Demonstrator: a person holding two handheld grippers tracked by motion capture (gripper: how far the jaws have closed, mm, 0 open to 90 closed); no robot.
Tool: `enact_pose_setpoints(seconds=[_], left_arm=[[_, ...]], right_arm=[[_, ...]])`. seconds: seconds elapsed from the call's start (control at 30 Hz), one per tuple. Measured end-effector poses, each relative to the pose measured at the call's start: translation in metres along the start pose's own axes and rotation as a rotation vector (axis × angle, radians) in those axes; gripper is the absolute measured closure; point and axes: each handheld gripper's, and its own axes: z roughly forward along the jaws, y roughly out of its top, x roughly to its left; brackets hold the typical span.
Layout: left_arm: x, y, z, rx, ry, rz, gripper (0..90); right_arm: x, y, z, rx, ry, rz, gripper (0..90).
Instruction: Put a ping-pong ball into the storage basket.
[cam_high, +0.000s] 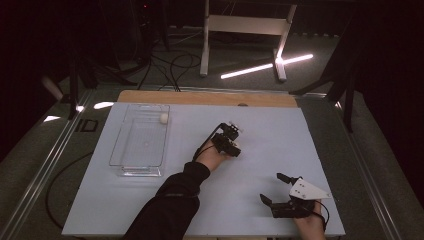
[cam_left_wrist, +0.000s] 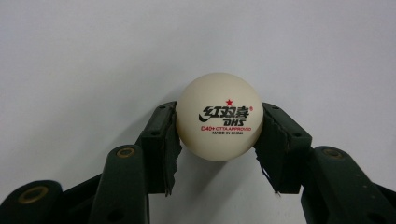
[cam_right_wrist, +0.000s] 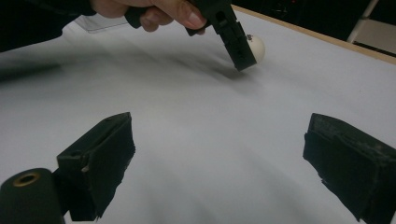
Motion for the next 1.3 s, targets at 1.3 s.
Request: enact_pose_setpoints(seconds=[1.3], left_arm=[[-0.004, -0.038, -0.073, 0.054, -0.074, 0.188, 52.4]], right_arm=[[0.000, 0.000, 0.001, 0.014, -0.011, -0.003, 8.6]])
